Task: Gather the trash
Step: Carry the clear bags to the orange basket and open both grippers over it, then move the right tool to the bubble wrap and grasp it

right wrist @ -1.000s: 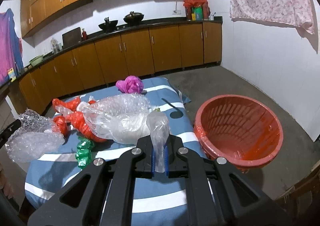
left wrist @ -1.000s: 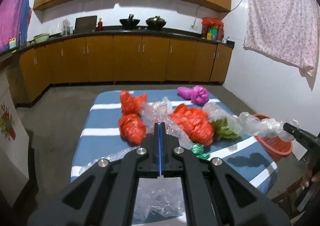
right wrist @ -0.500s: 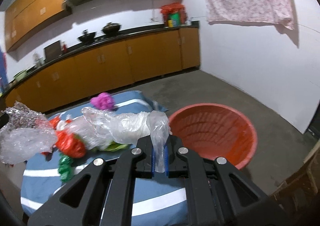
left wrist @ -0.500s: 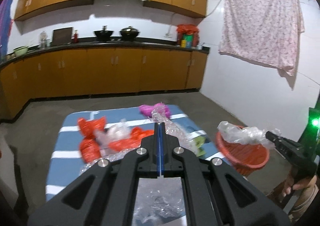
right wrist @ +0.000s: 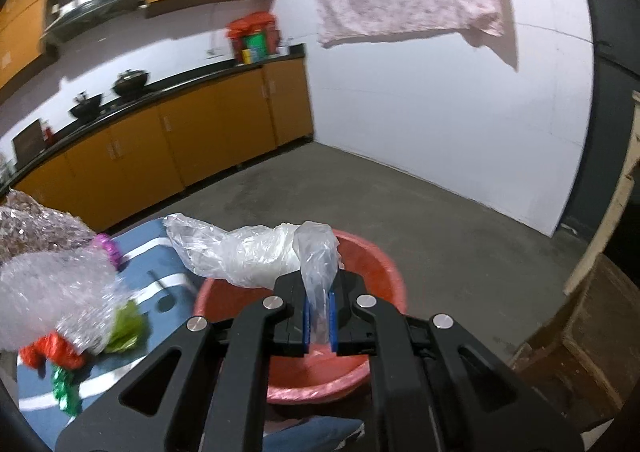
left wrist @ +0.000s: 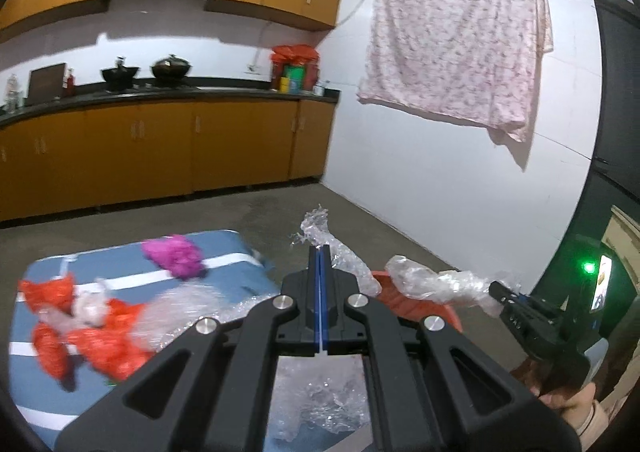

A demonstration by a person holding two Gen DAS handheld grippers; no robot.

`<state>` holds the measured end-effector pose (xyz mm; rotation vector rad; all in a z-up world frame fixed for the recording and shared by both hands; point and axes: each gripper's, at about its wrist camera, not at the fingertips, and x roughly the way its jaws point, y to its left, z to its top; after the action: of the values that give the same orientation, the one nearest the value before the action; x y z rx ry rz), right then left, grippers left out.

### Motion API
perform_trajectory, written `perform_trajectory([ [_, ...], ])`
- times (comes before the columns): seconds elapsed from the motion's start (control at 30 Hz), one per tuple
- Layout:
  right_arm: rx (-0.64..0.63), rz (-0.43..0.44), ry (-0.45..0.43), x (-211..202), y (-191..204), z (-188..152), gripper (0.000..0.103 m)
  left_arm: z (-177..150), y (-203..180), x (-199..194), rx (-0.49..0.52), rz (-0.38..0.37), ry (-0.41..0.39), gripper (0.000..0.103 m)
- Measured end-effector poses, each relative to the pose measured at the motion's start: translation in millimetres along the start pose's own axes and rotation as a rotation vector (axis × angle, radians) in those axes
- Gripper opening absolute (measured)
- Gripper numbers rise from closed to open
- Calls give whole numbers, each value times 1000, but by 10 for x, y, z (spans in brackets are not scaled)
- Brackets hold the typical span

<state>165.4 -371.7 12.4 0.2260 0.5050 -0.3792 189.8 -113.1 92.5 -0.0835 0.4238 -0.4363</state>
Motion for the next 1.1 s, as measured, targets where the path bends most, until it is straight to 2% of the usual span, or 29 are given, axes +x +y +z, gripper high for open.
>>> perform_trajectory([
  [0.13, 18, -55, 8, 140, -113, 31, 7, -28, -291, 470, -6, -52, 42, 2],
  [0.37, 68, -105, 31, 404, -307, 36, 7, -236, -515, 978, 8, -107, 93, 2],
  [0.57, 87, -83, 45, 572, -332, 43, 7, -364, -658, 1313, 18, -139, 126, 2],
  [0.73, 76, -8, 78, 725, -345, -17, 7, -509, -657, 1518, 18, -141, 170, 3],
  [0.77, 75, 5, 85, 748, -340, -27, 8, -532, -654, 1552, 15, -138, 179, 5],
  [0.9, 70, 49, 107, 788, -339, -132, 15, -637, -574, 1632, -2, -128, 206, 29],
  [1.1, 48, 66, 99, 735, -315, -173, 35, -656, -468, 1625, -9, -101, 213, 39],
])
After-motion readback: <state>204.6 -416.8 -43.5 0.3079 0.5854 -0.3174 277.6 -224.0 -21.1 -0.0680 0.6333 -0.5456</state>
